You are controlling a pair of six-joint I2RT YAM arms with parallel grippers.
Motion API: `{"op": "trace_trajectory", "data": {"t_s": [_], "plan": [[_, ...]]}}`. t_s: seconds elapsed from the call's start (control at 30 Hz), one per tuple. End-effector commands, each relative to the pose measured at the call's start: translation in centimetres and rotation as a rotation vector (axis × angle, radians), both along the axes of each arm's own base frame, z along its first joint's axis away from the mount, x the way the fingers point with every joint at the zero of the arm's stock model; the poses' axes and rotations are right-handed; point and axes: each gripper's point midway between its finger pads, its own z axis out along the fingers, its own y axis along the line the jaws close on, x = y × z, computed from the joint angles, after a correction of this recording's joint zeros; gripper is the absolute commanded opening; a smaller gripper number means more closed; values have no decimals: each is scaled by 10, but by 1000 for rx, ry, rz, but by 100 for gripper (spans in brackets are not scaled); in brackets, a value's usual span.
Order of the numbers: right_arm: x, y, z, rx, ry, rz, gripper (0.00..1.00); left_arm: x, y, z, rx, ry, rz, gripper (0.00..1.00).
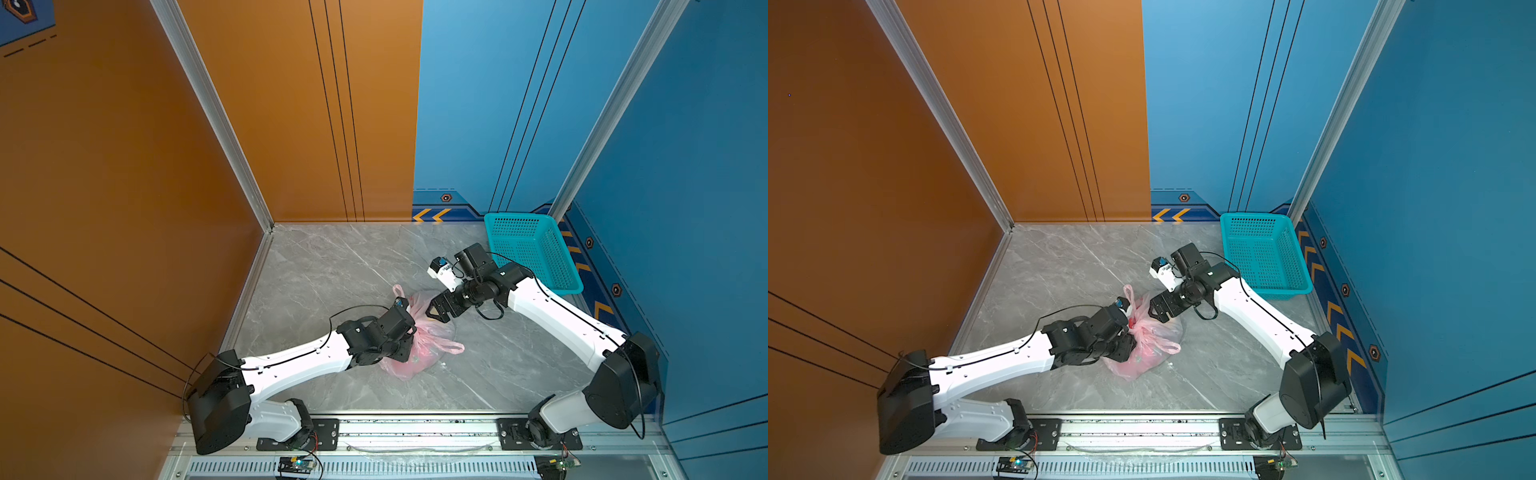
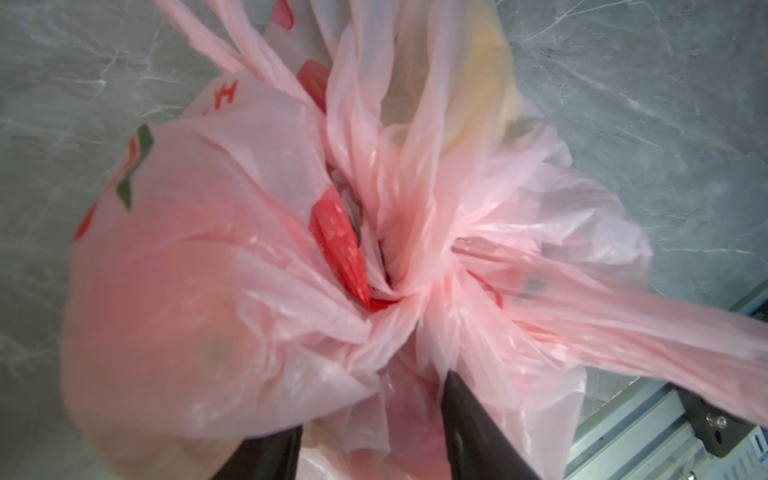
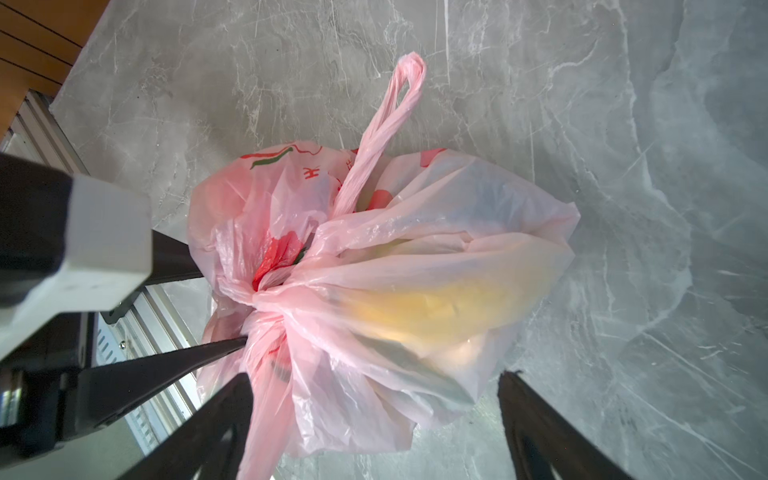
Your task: Untie the knot of the plastic bag and take out the fruit
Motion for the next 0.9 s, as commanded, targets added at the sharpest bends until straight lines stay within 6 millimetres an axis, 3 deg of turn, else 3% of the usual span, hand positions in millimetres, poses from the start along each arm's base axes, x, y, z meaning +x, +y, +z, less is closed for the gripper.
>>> {"op": "trace_trajectory", "data": {"t_s": [0.0, 0.17, 0.27, 0.4, 0.5, 0.73, 0.77, 0.87], "plan": [[-2, 7, -10, -6, -3, 56, 91, -4, -12, -7, -29, 3, -42, 35], [-2, 19, -19, -20, -10, 110, 90, -4, -4, -11, -13, -6, -29, 6], [-5, 29, -28, -24, 4, 142, 86, -4, 2, -8, -7, -18, -18, 1], [-5, 41, -38, -23, 7, 157, 79, -5, 7, -4, 1, -30, -15, 0], [0, 47, -39, -4, 7, 144, 61, -6, 11, -5, 15, -31, -19, 0], [4, 48, -35, 24, 5, 129, 6, -4, 30, -1, 79, -64, -8, 0], [4, 46, -35, 26, 9, 122, 1, -2, 35, 0, 88, -71, 2, 0], [6, 36, -31, 45, 18, 89, 0, 3, 47, 6, 98, -92, 18, 0]]}}
